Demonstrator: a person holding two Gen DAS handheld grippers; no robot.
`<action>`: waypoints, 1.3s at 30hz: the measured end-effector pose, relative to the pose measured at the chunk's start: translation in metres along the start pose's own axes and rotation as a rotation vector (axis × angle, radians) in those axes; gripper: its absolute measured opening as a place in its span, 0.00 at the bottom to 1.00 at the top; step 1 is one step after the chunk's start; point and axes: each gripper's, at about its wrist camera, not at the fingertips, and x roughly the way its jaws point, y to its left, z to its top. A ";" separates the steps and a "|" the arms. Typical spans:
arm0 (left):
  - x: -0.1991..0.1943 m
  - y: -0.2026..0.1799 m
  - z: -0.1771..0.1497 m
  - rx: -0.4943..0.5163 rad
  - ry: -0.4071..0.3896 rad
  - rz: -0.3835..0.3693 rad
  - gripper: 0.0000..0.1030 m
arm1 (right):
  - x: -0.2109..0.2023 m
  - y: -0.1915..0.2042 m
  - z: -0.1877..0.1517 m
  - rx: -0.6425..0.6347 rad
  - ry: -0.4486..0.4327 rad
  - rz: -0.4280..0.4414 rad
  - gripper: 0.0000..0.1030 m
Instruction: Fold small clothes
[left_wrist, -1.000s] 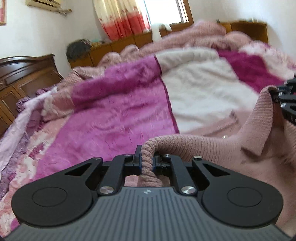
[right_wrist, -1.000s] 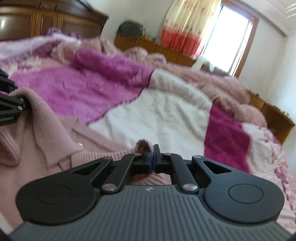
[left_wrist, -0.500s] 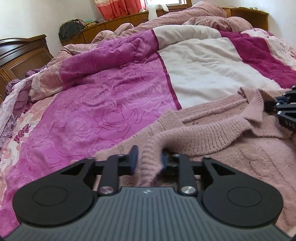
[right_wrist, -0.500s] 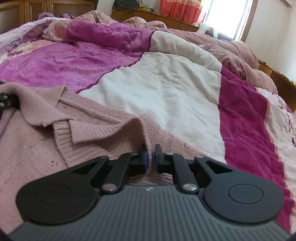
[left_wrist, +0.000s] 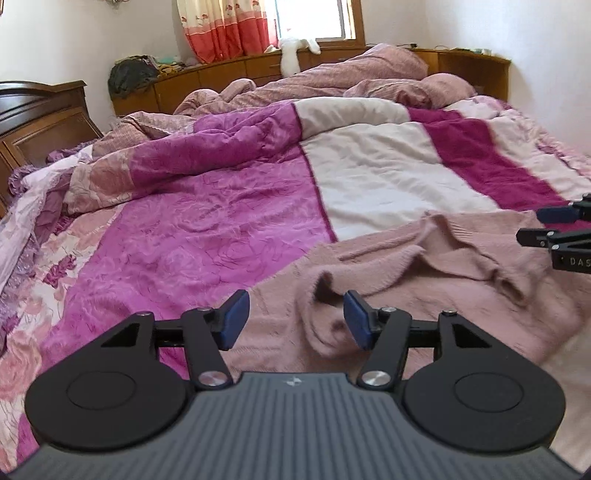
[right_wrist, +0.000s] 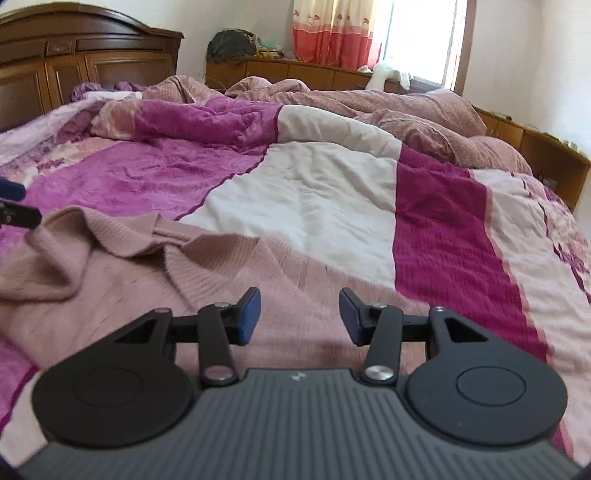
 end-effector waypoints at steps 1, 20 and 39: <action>-0.005 -0.003 -0.003 -0.004 0.003 -0.008 0.62 | -0.006 0.000 -0.004 0.011 0.004 0.002 0.48; 0.037 -0.039 -0.034 -0.202 0.019 -0.009 0.51 | -0.016 0.017 -0.062 0.139 0.076 0.032 0.48; 0.045 0.065 0.004 -0.173 0.061 0.114 0.15 | -0.027 0.010 -0.048 0.035 0.054 0.006 0.48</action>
